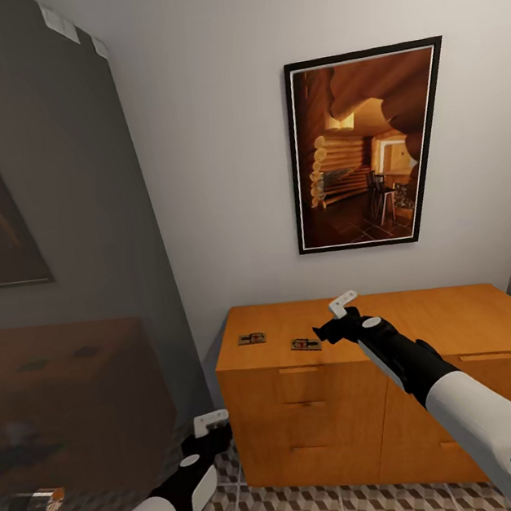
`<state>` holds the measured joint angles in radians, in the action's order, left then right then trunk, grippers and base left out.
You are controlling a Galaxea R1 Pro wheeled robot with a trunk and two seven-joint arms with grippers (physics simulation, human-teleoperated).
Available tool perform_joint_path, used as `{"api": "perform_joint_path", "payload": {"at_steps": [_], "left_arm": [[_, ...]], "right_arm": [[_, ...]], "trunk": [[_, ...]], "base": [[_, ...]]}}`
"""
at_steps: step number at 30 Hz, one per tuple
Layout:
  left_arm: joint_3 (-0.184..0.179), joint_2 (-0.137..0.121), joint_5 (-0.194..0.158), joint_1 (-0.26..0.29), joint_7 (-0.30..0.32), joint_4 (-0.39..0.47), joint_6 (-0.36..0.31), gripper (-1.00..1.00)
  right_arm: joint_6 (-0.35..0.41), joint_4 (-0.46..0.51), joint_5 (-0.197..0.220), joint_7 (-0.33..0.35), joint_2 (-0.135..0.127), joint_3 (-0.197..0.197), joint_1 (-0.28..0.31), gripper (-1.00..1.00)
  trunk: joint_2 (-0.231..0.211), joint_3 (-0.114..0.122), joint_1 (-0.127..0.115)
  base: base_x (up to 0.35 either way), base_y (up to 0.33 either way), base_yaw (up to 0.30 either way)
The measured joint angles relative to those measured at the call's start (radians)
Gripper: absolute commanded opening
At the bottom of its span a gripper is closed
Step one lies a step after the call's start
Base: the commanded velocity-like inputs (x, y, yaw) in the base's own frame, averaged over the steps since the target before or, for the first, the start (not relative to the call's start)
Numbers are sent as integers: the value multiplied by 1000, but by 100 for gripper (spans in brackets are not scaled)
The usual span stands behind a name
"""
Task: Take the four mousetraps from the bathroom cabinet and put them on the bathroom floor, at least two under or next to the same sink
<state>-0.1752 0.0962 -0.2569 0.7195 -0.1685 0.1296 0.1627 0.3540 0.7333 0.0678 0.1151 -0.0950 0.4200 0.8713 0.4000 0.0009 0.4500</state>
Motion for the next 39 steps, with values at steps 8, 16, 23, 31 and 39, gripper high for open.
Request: {"api": "perform_joint_path", "payload": {"at_steps": [8,16,23,31,39], "left_arm": [[0,5,0,0,0,2,1,100],[-1,6,1,0,1,2,1,100],[-1,7,1,0,1,1,1,100],[-1,7,1,0,1,1,1,100],[-1,7,1,0,1,1,-1,100]], "right_arm": [[4,0,-6,63,0,7,1,100],[6,0,-81,319,-14,9,2,100],[5,1,-186,410,-22,-23,2,100],[4,1,-216,436,-24,-116,2,100],[5,1,-230,442,-24,-130,2,100]], "trunk": [[0,0,0],[0,0,0],[0,0,0],[0,0,0],[0,0,0]], "base": [[0,0,0],[0,0,0],[0,0,0],[0,0,0],[56,-7,0]]}}
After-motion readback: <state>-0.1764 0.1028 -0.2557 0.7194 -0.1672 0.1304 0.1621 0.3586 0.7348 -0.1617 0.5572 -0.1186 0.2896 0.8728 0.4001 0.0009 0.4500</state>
